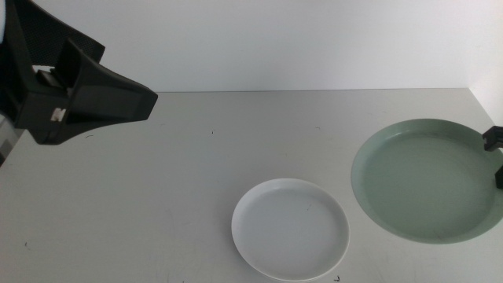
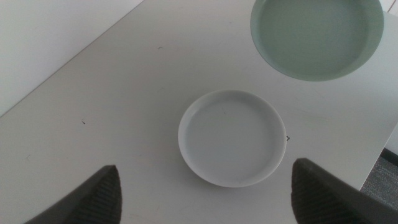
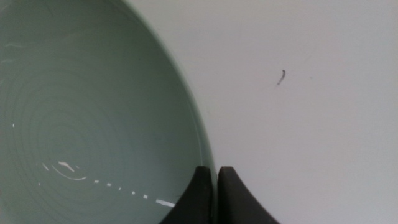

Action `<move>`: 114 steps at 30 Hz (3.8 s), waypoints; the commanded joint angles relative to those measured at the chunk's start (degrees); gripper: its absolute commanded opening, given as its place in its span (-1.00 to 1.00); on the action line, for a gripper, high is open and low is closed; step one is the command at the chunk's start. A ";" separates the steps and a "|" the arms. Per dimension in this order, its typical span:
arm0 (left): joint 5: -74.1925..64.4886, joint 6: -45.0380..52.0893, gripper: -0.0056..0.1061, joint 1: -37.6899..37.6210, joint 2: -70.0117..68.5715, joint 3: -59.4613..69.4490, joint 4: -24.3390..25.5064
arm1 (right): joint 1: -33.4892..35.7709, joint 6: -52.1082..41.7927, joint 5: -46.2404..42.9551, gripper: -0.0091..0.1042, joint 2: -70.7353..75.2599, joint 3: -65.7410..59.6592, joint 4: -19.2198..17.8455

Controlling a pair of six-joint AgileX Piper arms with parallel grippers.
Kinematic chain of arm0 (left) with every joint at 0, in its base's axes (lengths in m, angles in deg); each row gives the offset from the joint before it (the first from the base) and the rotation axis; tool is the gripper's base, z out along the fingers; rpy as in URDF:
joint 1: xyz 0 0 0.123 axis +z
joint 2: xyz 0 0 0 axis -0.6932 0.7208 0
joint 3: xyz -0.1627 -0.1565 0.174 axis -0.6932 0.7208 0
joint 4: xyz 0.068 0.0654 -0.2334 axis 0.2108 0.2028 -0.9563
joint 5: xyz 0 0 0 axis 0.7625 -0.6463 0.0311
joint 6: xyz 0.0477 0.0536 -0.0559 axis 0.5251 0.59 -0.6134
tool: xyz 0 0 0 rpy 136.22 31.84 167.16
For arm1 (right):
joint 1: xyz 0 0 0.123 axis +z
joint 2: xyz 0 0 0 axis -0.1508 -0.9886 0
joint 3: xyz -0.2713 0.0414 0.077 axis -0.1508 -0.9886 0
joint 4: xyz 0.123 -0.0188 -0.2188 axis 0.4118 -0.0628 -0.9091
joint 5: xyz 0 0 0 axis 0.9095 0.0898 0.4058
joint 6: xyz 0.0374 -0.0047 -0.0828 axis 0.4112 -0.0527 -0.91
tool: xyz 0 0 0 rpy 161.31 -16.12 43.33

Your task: Stack the three bowls on top of each other.

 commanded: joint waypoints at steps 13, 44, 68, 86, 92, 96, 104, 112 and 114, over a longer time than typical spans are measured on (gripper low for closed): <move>2.78 -0.43 0.86 -0.02 -0.82 -1.67 -1.98 | 18.15 3.78 -3.27 -0.84 -10.71 11.88 0.95; 2.78 -0.43 0.86 -0.02 -0.82 -1.67 -1.88 | 26.51 3.50 -13.07 -0.84 -26.71 13.02 0.14; 2.78 -0.43 0.86 -0.02 -0.82 -1.67 -1.88 | 26.40 0.37 -5.97 0.17 -27.51 17.38 1.13; 8.28 -0.43 0.86 -0.02 -0.21 -1.72 -2.02 | 26.33 -2.91 3.14 0.17 -19.61 33.86 -0.65; 14.47 -2.24 0.86 -0.02 2.03 -1.92 0.93 | 25.76 -3.15 5.91 0.17 -17.94 38.42 -3.70; 17.81 -13.05 0.86 0.03 5.66 -3.26 14.18 | 23.12 -4.17 6.20 0.17 -16.17 39.02 -4.79; 15.26 -34.79 0.86 1.42 9.52 -3.53 39.07 | 11.79 -8.48 7.50 0.17 -11.20 38.72 -3.86; 16.97 -29.39 0.86 17.48 6.45 2.98 27.29 | 6.52 -9.88 -0.39 0.17 0.79 26.42 -3.57; 20.28 -25.91 0.86 19.46 4.29 6.76 22.44 | 6.52 -9.99 -3.87 0.17 5.03 21.11 -3.57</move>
